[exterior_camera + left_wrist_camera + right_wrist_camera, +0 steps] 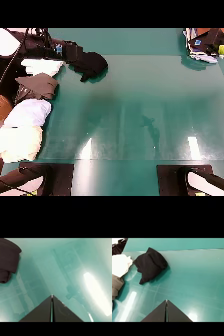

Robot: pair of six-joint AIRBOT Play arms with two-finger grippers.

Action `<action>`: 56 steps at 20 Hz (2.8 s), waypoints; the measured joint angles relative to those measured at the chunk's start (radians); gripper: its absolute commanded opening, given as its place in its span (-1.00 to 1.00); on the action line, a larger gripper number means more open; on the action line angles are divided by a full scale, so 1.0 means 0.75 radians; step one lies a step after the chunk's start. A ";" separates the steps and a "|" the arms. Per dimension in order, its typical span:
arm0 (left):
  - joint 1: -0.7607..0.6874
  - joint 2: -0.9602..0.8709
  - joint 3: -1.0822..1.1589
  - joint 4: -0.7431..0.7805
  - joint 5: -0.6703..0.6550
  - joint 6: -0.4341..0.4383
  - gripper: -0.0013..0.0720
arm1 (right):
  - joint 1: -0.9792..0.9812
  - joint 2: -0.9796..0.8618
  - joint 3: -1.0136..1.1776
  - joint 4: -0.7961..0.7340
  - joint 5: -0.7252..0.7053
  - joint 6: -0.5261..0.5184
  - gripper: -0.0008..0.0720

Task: Fold the shirts.

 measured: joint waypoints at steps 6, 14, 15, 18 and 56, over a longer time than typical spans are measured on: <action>0.000 -0.002 0.000 0.000 -0.001 0.000 -0.89 | -0.001 -0.005 0.000 0.000 -0.001 0.000 -0.94; 0.000 -0.002 0.000 -0.002 0.000 0.000 -0.89 | 0.000 -0.007 0.000 0.001 -0.004 0.000 -0.94; 0.000 -0.002 0.000 -0.004 0.000 -0.001 -0.89 | 0.000 -0.007 0.000 0.002 -0.004 0.000 -0.94; 0.000 -0.004 0.000 -0.040 0.005 -0.003 -0.19 | 0.000 -0.007 0.000 0.007 -0.003 0.001 -0.94; 0.155 -0.483 0.616 0.124 0.331 0.018 -0.90 | 0.006 0.152 0.003 0.011 -0.055 0.002 -0.94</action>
